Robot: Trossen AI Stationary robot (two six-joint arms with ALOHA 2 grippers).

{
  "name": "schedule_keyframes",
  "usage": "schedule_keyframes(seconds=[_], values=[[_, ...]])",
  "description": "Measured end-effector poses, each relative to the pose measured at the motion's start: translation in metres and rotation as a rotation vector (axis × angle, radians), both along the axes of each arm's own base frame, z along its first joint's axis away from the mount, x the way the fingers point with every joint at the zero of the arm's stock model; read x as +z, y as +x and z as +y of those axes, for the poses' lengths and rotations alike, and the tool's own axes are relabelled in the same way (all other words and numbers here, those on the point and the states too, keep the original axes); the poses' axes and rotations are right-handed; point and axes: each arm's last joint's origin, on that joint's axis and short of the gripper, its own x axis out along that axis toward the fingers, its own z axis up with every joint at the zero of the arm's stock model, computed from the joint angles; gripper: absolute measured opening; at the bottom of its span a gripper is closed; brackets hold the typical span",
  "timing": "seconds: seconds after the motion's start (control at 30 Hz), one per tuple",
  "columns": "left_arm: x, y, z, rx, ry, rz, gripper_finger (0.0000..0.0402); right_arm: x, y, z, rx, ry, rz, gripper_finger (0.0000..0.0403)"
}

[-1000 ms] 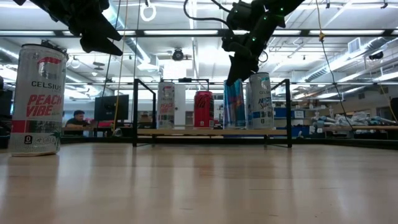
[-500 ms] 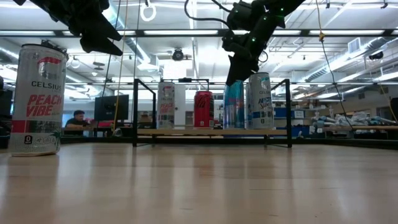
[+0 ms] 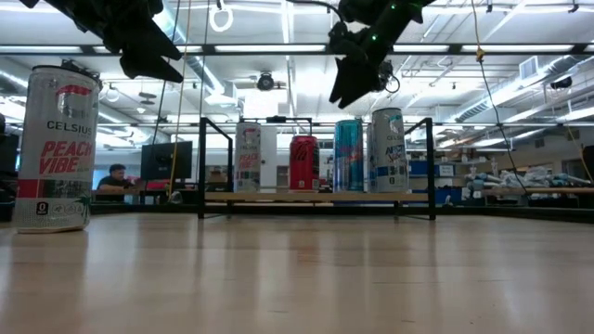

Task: Place canned beverage on shelf
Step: Put the red soda can on the shelf aligned with other red soda can

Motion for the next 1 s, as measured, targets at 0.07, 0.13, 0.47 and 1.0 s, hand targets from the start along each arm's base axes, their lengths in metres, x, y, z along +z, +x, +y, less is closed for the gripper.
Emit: schedule_keyframes(seconds=[0.07, 0.13, 0.47, 1.0], values=[[0.0, 0.0, 0.0, 0.0, 0.0, -0.002, 0.0311, 0.005, 0.001, 0.005, 0.013, 0.042, -0.015, 0.0295], [0.0, 0.0, 0.0, 0.0, 0.0, -0.002, 0.0311, 0.008, 0.004, 0.011, 0.041, 0.087, -0.038, 0.0295], [0.001, 0.001, 0.0, 0.005, -0.008, -0.016, 0.0311, 0.014, 0.02, 0.05, 0.231, 0.173, -0.113, 0.0295], [0.008, 0.004, 0.001, 0.007, 0.011, -0.096, 0.0311, 0.027, 0.04, 0.088, 0.453, 0.193, -0.296, 0.0295]])
